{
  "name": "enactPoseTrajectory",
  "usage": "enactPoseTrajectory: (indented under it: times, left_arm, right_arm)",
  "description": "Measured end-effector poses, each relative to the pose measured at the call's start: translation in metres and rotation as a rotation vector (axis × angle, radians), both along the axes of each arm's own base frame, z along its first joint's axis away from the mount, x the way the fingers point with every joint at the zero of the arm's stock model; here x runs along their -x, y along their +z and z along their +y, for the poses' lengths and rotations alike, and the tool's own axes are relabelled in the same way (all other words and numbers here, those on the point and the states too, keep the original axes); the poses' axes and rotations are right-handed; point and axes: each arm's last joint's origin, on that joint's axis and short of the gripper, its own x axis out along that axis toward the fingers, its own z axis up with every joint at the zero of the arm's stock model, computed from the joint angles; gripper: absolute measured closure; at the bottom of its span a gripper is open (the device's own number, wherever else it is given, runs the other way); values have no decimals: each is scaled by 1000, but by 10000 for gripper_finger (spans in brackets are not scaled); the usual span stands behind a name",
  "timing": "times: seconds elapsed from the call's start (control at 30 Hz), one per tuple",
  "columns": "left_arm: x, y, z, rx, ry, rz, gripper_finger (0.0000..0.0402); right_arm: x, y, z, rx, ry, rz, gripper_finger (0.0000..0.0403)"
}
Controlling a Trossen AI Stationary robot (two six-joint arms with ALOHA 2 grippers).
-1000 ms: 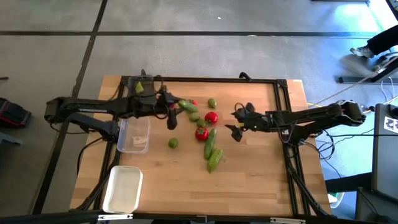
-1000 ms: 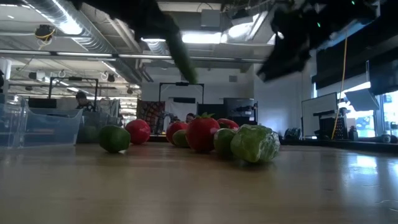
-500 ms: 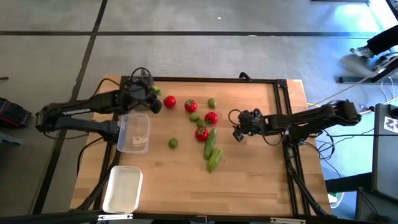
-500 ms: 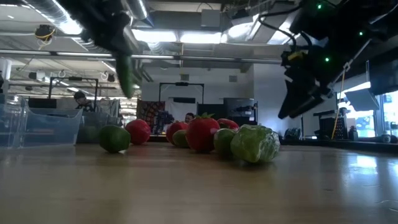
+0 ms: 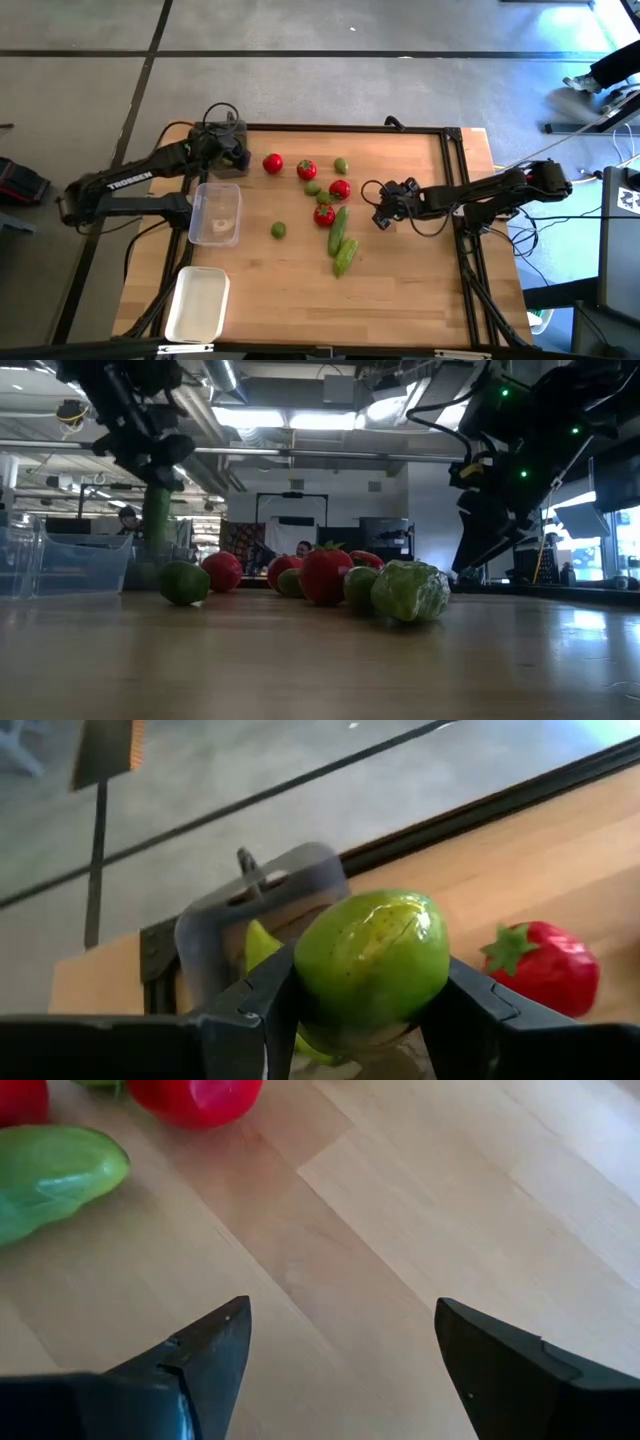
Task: Sort produce into baskets
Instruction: Put the cucumber into the black bin
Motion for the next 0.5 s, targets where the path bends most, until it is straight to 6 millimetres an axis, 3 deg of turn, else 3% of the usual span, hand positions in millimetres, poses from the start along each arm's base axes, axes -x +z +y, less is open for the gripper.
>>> enactPoseTrajectory:
  times: [0.3,0.5]
  left_arm:
    - [6,-26,8,85,7,-27,238]
    - [6,-38,8,85,-10,-24,199]
  right_arm:
    - [-2,-6,0,1,-1,24,103]
    - [-2,-6,0,1,-1,28,103]
